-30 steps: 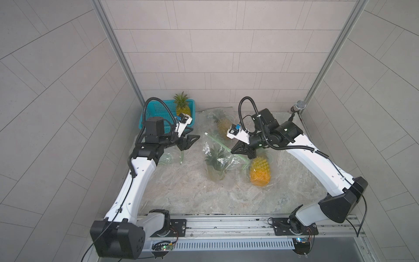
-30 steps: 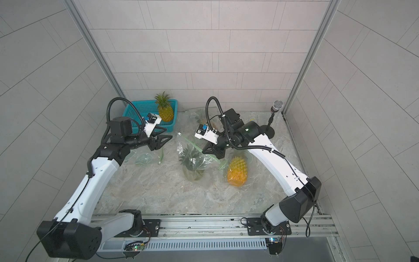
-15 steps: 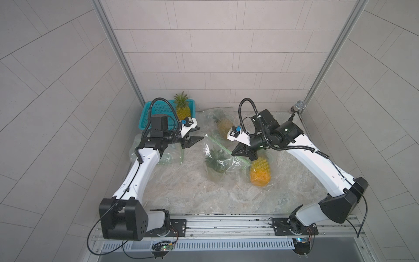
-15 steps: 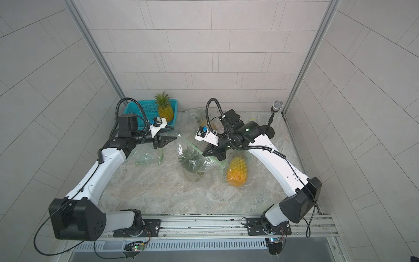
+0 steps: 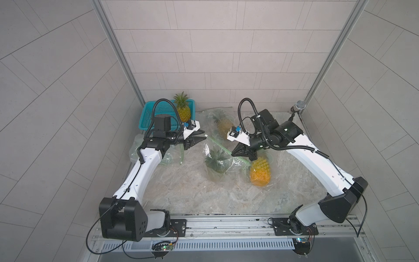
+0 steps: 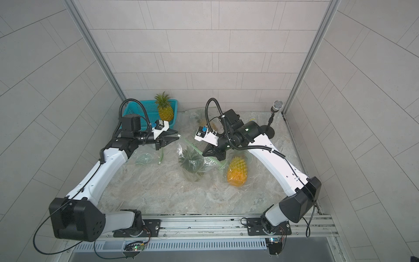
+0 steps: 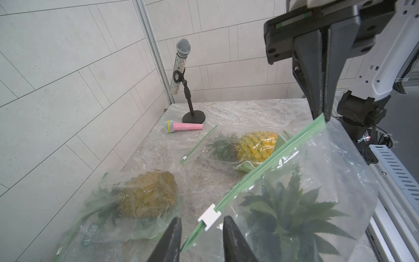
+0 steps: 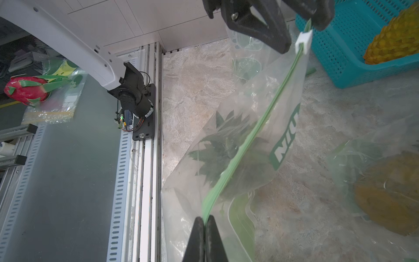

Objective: Open the zip-top bag and take out the pineapple
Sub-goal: Adjust the zipper food storage bag at the center of the board.

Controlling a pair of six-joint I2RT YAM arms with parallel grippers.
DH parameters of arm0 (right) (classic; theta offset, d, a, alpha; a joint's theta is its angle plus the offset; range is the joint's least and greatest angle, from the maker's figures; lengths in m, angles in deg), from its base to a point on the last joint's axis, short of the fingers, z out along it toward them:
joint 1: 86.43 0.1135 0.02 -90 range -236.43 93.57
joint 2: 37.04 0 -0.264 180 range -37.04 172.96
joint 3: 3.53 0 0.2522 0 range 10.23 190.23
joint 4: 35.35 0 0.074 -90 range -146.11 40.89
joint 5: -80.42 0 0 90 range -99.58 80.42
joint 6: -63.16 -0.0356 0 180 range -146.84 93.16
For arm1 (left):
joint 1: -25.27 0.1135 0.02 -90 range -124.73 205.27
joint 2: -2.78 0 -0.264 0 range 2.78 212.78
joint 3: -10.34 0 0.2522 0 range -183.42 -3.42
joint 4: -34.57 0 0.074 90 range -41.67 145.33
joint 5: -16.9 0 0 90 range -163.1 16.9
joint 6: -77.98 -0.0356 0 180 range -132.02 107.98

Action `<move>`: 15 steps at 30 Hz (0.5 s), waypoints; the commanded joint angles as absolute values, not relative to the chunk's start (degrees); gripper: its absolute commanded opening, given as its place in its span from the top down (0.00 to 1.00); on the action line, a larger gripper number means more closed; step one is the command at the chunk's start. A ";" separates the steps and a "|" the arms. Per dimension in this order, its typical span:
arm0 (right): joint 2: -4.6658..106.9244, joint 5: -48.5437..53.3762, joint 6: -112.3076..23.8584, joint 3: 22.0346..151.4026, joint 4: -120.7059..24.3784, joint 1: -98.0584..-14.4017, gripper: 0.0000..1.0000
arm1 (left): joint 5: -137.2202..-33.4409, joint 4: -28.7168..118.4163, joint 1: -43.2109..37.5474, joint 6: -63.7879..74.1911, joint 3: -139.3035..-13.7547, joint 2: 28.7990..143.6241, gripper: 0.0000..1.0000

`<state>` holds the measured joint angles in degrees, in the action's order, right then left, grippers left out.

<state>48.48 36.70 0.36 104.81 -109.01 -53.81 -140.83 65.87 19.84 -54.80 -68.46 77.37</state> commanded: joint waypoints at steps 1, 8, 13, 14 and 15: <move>48.14 37.97 1.55 106.71 -109.67 -53.56 1.00 | -141.13 70.81 19.49 -59.91 -68.62 77.85 0.65; 47.96 37.26 0.78 106.82 -108.68 -53.56 1.00 | -139.01 75.67 19.48 -63.52 -69.44 77.85 0.82; 48.04 37.26 0.19 107.00 -108.03 -53.56 1.00 | -138.75 75.67 19.47 -63.25 -69.58 77.01 0.89; 48.04 37.19 0.08 107.05 -107.89 -53.56 1.00 | -138.98 75.62 19.44 -62.92 -69.68 76.83 0.95; 48.06 37.15 -0.18 107.06 -107.66 -53.56 1.00 | -139.19 75.66 19.40 -62.74 -69.72 76.60 1.00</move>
